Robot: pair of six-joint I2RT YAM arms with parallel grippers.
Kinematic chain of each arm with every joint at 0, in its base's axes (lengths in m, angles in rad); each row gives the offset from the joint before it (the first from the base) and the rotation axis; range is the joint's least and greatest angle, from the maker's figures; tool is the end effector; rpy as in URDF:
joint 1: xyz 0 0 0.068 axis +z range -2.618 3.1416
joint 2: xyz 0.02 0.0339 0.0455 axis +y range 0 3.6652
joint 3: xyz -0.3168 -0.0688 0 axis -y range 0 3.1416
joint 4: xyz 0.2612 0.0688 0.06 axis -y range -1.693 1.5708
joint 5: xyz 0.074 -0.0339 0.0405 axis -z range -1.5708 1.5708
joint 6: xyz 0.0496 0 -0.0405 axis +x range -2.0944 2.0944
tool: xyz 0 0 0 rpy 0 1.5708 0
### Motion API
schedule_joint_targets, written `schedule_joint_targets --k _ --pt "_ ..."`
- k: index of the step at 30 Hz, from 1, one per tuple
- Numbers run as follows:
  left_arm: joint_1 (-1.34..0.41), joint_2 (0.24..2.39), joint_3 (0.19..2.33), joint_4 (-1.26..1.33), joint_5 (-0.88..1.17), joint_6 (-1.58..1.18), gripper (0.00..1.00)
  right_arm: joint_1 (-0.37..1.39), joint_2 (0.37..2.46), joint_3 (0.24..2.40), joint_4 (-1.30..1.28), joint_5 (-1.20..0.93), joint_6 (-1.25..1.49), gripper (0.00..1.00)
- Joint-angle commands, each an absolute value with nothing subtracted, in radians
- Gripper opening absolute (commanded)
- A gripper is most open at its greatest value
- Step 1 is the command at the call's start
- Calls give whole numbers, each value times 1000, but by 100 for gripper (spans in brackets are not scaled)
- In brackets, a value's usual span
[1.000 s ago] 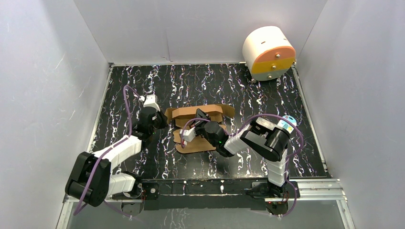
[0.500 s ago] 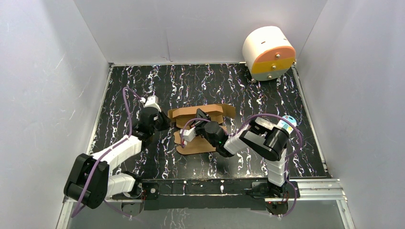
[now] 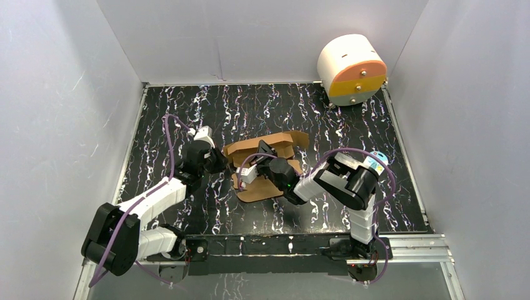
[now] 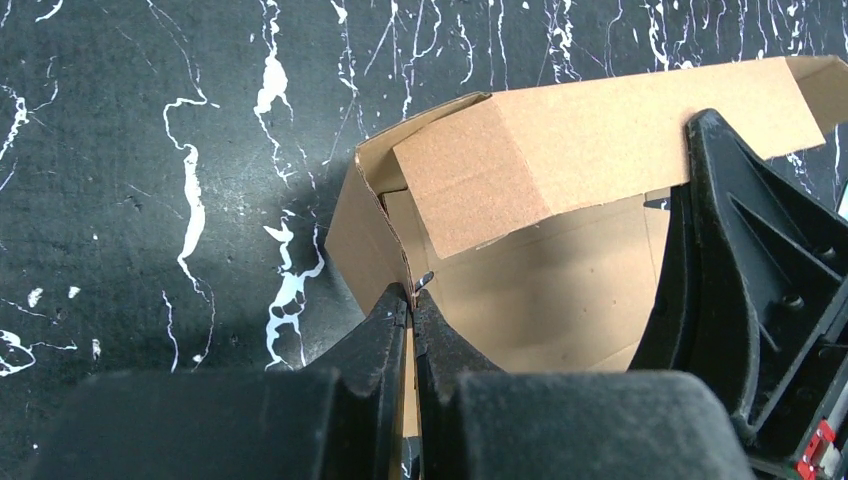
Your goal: Fold the paper box
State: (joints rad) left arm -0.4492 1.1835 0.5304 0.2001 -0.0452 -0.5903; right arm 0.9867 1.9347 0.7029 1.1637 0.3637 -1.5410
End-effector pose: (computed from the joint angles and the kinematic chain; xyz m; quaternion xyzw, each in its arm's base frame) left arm 0.2310 -0.1089 0.2417 -0.0717 0.8447 -0.2467 0.4696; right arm 0.2332 0.3208 0.1750 -0.6478 0.3348 -0.3108 0.6096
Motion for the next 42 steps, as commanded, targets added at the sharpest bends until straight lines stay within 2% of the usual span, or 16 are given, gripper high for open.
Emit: schedule_joint_targets --k 1,7,15,20,24,26,28,34,42 --pt "-482 1159 573 162 36 -571 0 978 1907 725 1197 312 -1503 0" --pt "-506 1167 596 146 41 -575 0 963 1898 741 1159 290 -1476 0" --pt "-537 1155 622 98 23 -571 0 920 1928 758 1234 244 -1494 0" --pt "-541 1144 608 101 48 -575 3 912 1925 770 1217 239 -1476 0" --pt "-541 1098 604 72 -61 -565 12 912 1925 747 1242 249 -1503 0" --pt "-541 1064 608 68 -130 -565 22 913 1921 731 1249 250 -1513 0" --pt "-539 1029 614 69 -198 -574 25 913 1919 720 1245 254 -1520 0" --pt "-531 978 665 93 -292 -553 24 913 1917 696 1245 260 -1517 0" --pt "-526 1136 694 150 -223 -674 24 927 1905 708 1204 292 -1505 0"
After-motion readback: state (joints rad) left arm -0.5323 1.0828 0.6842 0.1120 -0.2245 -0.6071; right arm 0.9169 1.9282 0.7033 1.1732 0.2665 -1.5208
